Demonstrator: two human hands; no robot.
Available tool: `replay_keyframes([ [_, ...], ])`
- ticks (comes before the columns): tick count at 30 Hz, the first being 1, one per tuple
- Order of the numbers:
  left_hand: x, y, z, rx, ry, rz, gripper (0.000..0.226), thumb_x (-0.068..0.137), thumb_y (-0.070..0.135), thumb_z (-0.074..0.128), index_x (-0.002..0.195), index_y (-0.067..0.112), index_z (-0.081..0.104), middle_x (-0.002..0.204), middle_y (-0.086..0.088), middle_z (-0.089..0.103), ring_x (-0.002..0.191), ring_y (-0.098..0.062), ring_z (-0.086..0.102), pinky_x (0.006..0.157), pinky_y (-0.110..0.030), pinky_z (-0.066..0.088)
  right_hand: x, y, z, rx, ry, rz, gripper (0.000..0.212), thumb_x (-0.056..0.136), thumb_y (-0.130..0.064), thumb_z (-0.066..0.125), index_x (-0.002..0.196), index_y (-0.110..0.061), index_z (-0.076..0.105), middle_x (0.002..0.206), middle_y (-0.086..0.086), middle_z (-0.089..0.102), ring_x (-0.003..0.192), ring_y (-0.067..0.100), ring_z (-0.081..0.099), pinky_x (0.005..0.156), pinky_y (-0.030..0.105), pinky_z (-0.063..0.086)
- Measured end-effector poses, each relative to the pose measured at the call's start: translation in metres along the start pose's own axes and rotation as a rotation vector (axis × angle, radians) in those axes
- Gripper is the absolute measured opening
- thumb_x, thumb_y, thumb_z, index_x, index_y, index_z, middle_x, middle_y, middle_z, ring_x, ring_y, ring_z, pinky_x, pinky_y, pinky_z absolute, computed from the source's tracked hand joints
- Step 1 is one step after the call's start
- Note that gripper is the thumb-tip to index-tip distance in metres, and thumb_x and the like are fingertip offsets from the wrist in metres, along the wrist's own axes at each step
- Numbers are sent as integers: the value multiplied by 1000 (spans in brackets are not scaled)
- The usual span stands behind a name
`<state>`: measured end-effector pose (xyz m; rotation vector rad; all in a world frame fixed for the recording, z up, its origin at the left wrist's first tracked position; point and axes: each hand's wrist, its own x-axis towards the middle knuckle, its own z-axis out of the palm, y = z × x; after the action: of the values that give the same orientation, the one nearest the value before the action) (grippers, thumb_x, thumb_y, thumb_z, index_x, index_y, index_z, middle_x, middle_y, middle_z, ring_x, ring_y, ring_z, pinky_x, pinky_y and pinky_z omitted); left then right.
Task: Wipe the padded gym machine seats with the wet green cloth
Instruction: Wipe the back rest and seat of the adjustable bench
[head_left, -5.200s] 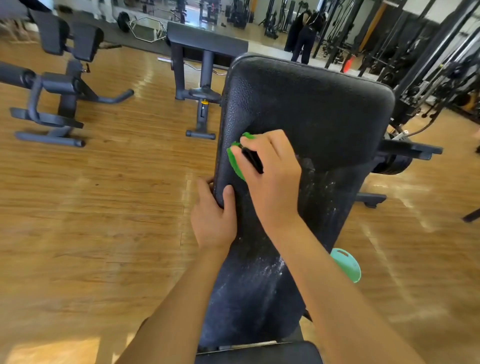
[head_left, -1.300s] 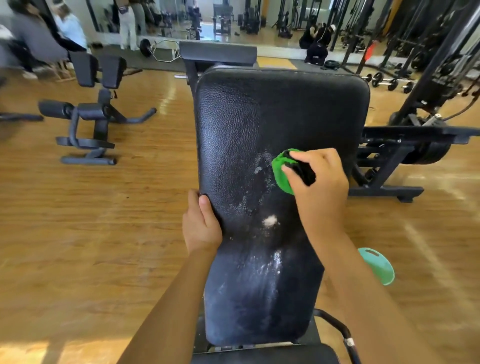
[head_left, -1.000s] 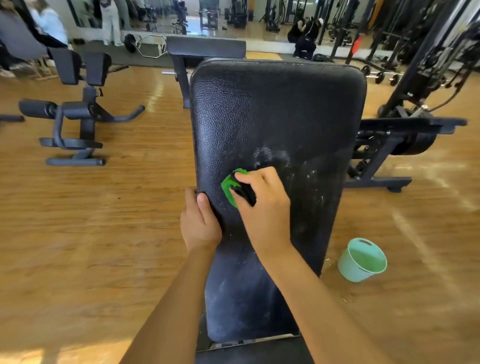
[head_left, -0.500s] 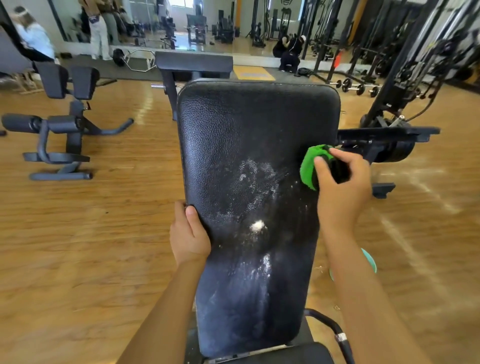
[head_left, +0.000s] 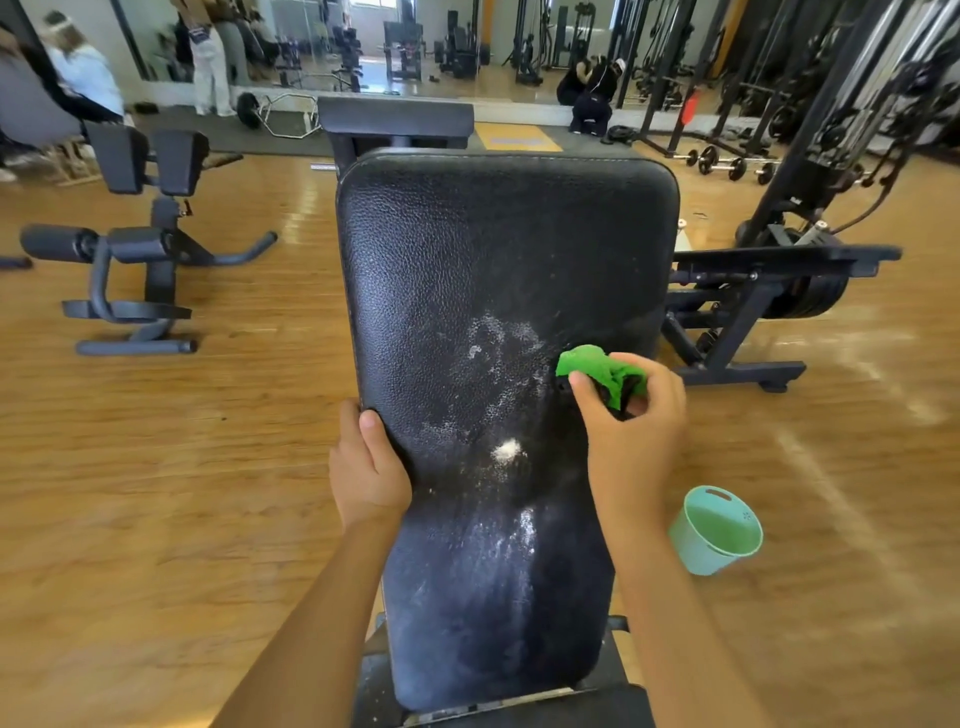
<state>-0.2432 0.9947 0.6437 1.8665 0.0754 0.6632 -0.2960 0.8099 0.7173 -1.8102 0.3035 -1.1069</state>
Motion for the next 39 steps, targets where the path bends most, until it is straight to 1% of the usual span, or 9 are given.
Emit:
replay_keyframes([
  [7,0,2,-2,-14,-14,6,63,91,50,14,98,-1,50,65,10,42,53,-9,32,57,-41,18,23,-26,13,79,69,18,31,78,-13,77,106,-19,64,102,-6,65,96,12,62,85,31,52],
  [11,-1,4,-2,-25,-15,12,63,91,49,14,98,-1,50,66,15,41,56,1,37,56,-36,14,13,-42,29,111,47,-23,50,75,-9,80,117,-21,55,102,-3,65,95,9,63,85,21,50],
  [15,0,3,-2,-35,-3,35,62,92,48,15,100,-2,51,67,10,42,54,-10,31,56,-37,19,3,-38,29,104,-19,-48,55,72,-10,83,117,-18,52,97,-1,68,91,6,65,82,18,51],
  [21,-1,1,-1,-42,-22,16,62,91,51,14,100,0,49,69,1,45,58,-14,34,58,-42,28,-22,-25,28,-32,-280,-156,62,69,-8,84,111,-35,46,101,-1,66,95,14,64,83,25,52],
  [25,0,1,-2,-46,-15,15,62,92,50,15,98,-1,50,64,9,40,55,-9,31,58,-41,24,19,-34,19,-16,-22,-147,54,67,-5,80,102,-30,46,96,-2,61,87,19,60,80,31,50],
  [27,0,0,-1,-52,-17,36,57,93,47,16,98,1,49,66,0,46,58,-14,35,58,-42,26,36,-40,20,4,47,-144,47,69,-6,78,104,-18,48,99,-1,60,90,18,60,82,38,51],
  [29,1,-3,-1,-49,-17,51,54,94,46,16,97,3,49,67,-4,50,58,-19,39,57,-42,28,34,-43,27,37,46,-115,45,71,-7,79,106,-11,51,99,-4,60,91,13,60,84,33,51],
  [35,0,-4,0,-38,-14,45,46,93,48,15,92,12,44,64,13,43,53,-7,39,54,-38,17,12,-37,35,70,0,-84,38,70,-9,83,101,-13,61,90,-11,61,82,2,58,74,11,46],
  [39,0,-4,0,-47,0,43,57,92,48,16,96,2,49,66,11,42,57,-16,35,56,-36,15,-18,-33,44,-1,-167,-149,39,66,-8,84,98,-16,63,90,-5,66,81,10,61,74,14,46],
])
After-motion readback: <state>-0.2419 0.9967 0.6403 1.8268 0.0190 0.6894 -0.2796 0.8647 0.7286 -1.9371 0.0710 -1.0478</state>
